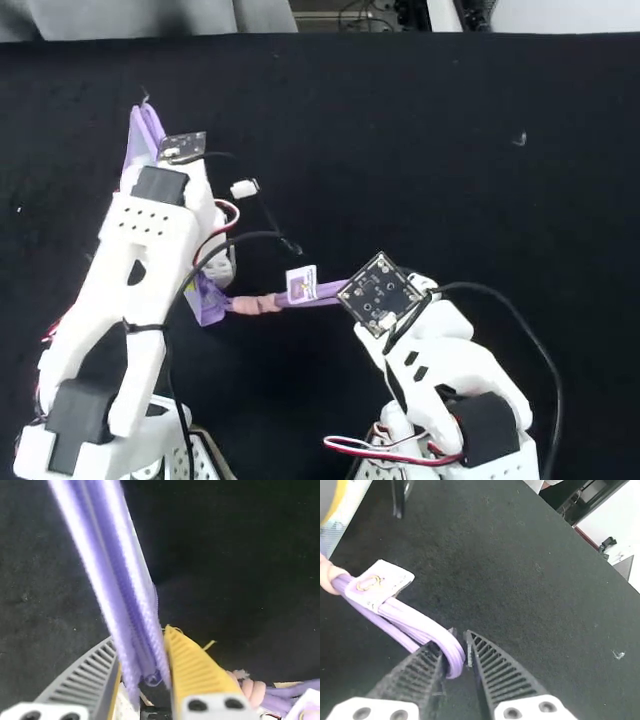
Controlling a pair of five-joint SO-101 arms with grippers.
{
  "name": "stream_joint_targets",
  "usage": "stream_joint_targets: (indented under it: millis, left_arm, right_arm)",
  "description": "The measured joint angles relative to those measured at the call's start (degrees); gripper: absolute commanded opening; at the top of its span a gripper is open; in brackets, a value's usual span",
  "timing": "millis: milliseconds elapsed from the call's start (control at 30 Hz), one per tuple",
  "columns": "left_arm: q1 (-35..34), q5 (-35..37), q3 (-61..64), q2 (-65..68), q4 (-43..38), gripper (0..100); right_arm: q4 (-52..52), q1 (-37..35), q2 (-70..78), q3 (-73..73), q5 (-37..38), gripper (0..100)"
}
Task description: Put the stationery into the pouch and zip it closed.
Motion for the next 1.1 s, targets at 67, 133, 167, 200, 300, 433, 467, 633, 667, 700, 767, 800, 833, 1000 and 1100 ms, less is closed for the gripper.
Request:
stream_joint_targets:
  millis: [67,133,167,200,300,433,467,633,667,700,767,800,833,1000,1100]
  left_arm:
    - [-0.7,0.0,0.4,-0.1,0.0,3]
    - [-0.7,0.0,1.1,-0.1,0.0,3]
    - [-0.8,0.0,1.3,-0.1,0.0,3]
    - [-0.8,0.0,1.3,-0.1,0.0,3]
    - [-0.8,0.0,1.3,-0.1,0.0,3]
    - [-2.0,0.0,-1.3,0.1,0.0,3]
    - [-2.9,-0.1,-2.5,0.1,0.0,3]
    - [-8.3,0.0,-8.4,0.1,0.0,3]
    - [-9.1,0.0,-9.2,0.1,0.0,3]
    - [-9.8,0.0,-9.8,0.1,0.1,3]
    - [-10.6,-0.4,-10.3,0.1,0.1,3]
    - [-10.8,-1.4,-10.3,0.1,0.1,3]
    - [-11.0,-2.3,-10.3,0.2,0.1,3]
    - [-12.7,-3.4,-10.6,0.2,0.1,3]
    - [-12.7,-3.5,-12.7,0.2,0.1,3]
  right_arm:
    - [0.0,0.0,0.0,0.0,0.0,1.1]
    - [0.0,-0.1,0.0,0.0,0.0,1.1]
    - [0.0,0.1,0.0,0.0,0.0,1.1]
    - [0.0,0.1,0.0,0.0,0.0,1.1]
    - [0.0,0.0,0.0,0.0,0.0,1.1]
    - [0.0,0.4,0.0,0.0,0.0,1.1]
    - [0.1,1.5,0.0,0.0,0.0,1.1]
    - [0.2,7.8,0.0,0.0,0.6,1.1]
    - [0.2,8.4,0.0,0.0,1.5,1.1]
    - [0.4,8.9,0.0,0.0,2.4,1.1]
    - [0.9,9.2,0.0,0.0,3.9,1.1]
    - [1.1,9.2,0.0,-0.1,4.2,1.1]
    - [1.2,9.2,0.0,-0.1,4.7,1.1]
    - [1.9,12.3,0.0,1.6,9.9,1.1]
    - [2.3,14.9,0.0,1.6,12.1,1.1]
